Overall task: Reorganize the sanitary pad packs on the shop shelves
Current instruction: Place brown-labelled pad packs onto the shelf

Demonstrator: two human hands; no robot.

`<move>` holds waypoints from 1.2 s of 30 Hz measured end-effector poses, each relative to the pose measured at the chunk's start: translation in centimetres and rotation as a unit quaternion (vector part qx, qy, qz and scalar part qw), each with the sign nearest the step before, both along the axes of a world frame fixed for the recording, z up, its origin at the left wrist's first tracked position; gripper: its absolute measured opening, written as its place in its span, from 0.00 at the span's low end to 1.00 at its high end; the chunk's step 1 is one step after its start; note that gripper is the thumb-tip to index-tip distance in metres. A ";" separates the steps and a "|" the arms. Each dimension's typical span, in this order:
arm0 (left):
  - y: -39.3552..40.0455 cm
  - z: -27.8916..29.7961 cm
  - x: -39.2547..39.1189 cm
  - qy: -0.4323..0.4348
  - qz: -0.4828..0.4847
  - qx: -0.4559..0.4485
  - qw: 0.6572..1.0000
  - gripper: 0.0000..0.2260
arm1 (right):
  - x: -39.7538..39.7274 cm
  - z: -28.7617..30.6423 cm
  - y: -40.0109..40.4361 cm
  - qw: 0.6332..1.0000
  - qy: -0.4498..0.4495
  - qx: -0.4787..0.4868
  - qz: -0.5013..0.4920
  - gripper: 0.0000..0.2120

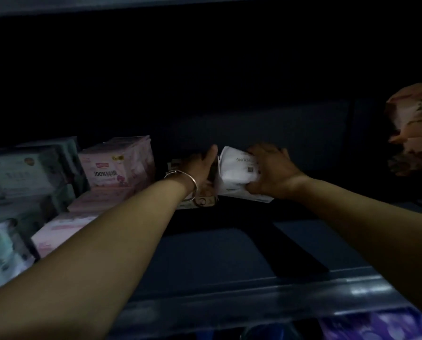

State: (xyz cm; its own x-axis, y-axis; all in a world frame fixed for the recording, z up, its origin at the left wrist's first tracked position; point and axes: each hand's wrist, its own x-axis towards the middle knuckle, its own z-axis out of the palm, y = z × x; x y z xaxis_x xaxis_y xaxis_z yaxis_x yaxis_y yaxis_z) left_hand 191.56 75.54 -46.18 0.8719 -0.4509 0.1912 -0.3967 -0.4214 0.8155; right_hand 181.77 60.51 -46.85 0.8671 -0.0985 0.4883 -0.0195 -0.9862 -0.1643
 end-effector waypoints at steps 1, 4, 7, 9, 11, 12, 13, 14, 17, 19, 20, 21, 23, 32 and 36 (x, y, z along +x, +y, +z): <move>-0.2 0.3 -1.2 0.106 0.009 -0.036 0.994 0.23 | -0.5 0.0 0.3 1.000 -0.018 -0.015 0.000 0.32; -0.6 1.1 -3.0 0.320 -0.018 -0.132 0.938 0.22 | -1.9 -0.7 0.7 0.982 -0.103 -0.153 0.035 0.26; -0.4 1.4 -3.5 0.307 -0.076 -0.127 0.940 0.14 | -3.5 -0.9 0.0 0.976 -0.075 -0.202 0.033 0.35; 0.0 1.4 -3.5 0.245 -0.079 -0.111 0.960 0.08 | -4.5 -0.4 -0.6 0.983 -0.051 -0.176 0.028 0.40; 0.3 1.4 -3.6 0.205 -0.085 -0.120 0.968 0.07 | -5.2 0.0 -1.4 0.994 -0.030 -0.100 0.017 0.42; 0.4 1.4 -3.6 0.196 -0.093 -0.134 0.967 0.11 | -5.5 0.4 -1.8 0.998 -0.013 -0.062 0.009 0.43; 0.5 1.4 -3.6 0.186 -0.100 -0.140 0.967 0.15 | -5.7 0.7 -2.0 1.000 0.005 -0.030 0.002 0.44; 0.5 1.3 -3.6 0.172 -0.108 -0.139 0.969 0.18 | -5.9 1.0 -2.2 1.000 0.023 0.002 0.001 0.44; 0.4 1.1 -3.6 0.154 -0.133 -0.130 0.970 0.25 | -5.7 1.6 -2.3 0.987 0.067 0.144 0.039 0.43; 0.1 0.8 -3.5 0.159 -0.140 -0.124 0.969 0.29 | -5.1 1.8 -2.3 0.970 0.101 0.212 0.054 0.42; 0.0 0.7 -3.6 0.163 -0.143 -0.120 0.969 0.31 | -4.7 1.8 -2.3 0.962 0.120 0.238 0.057 0.42; -0.1 0.6 -3.7 0.169 -0.150 -0.112 0.968 0.31 | -4.4 1.7 -2.3 0.956 0.136 0.254 0.060 0.42; -0.3 0.2 -3.3 0.182 -0.160 -0.100 0.965 0.32 | -3.8 1.5 -2.4 0.949 0.160 0.265 0.060 0.41; -1.7 0.2 -1.0 0.142 -0.171 -0.203 0.954 0.34 | -2.3 1.1 -3.2 0.930 0.130 0.342 0.024 0.25; -2.0 -0.7 -1.1 0.126 -0.199 -0.198 0.951 0.17 | -2.1 0.6 -3.4 0.842 0.039 0.537 0.021 0.25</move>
